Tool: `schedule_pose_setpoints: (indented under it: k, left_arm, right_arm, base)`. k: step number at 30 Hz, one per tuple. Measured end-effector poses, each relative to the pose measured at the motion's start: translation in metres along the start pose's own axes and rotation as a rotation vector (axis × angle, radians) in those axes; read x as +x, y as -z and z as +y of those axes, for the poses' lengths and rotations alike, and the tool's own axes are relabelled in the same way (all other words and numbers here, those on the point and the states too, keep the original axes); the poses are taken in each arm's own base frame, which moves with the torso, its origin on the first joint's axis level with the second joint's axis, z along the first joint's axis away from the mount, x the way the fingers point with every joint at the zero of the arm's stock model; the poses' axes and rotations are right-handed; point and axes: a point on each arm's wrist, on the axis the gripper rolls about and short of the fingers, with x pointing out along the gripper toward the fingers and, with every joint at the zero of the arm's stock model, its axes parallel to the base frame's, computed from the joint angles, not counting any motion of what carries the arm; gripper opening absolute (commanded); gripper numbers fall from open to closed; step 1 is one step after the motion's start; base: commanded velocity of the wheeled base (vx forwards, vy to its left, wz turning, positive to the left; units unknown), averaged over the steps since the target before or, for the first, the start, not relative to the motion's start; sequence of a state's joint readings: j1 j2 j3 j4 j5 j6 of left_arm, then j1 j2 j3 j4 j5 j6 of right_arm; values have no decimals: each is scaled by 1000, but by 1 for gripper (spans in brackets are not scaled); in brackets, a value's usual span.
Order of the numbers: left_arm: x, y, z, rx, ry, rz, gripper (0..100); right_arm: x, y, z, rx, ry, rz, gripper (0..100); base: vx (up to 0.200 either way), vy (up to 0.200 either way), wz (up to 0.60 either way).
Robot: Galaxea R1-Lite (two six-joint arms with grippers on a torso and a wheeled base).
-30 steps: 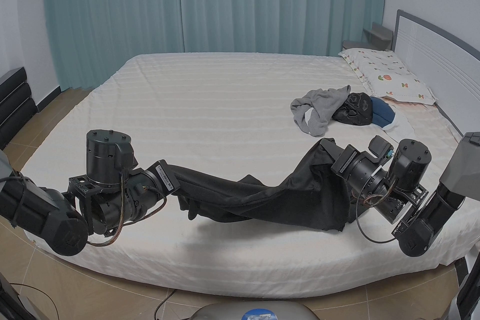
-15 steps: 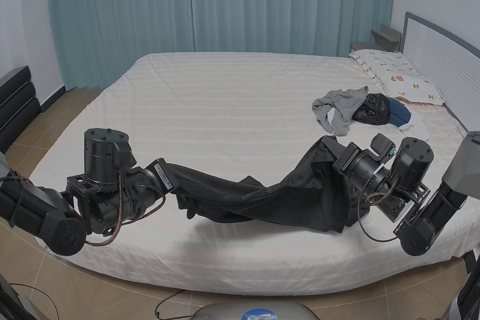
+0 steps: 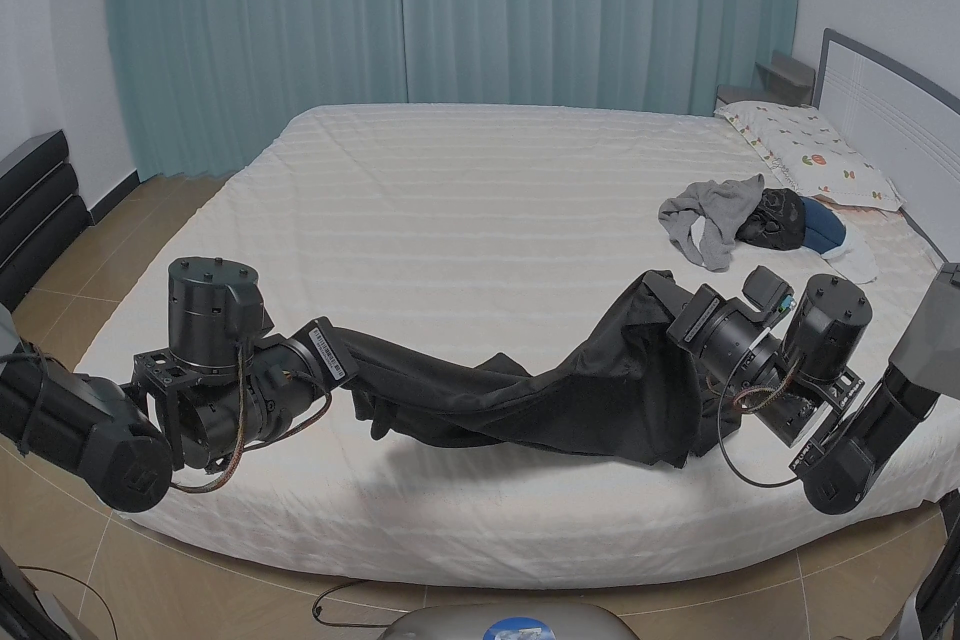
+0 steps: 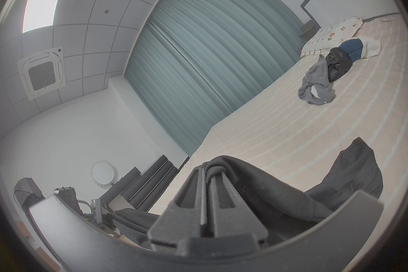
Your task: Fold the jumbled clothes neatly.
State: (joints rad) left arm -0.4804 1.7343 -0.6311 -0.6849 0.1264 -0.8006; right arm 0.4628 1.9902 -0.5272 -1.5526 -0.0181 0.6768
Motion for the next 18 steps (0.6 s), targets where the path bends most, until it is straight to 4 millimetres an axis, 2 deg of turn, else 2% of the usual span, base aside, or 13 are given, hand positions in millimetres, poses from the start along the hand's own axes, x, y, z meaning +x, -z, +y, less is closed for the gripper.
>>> schedule_pose_setpoints:
  k: [4,12,18]
  left_arm:
    - [-2,0,-1,1,4,-1,0]
    - [-5,0,-3,4,14,-3,0]
    - [-16,-5,-7,3,36,-21,0]
  right_arm:
    - [-1,0,0,0,-1,1,0]
    - [-2,-4,4,0,0,-20,0]
    - [-7,-15,13,1,-21,-59,0]
  base:
    - [0,0,0]
    - [-200,0,0]
    - [-200,0,0]
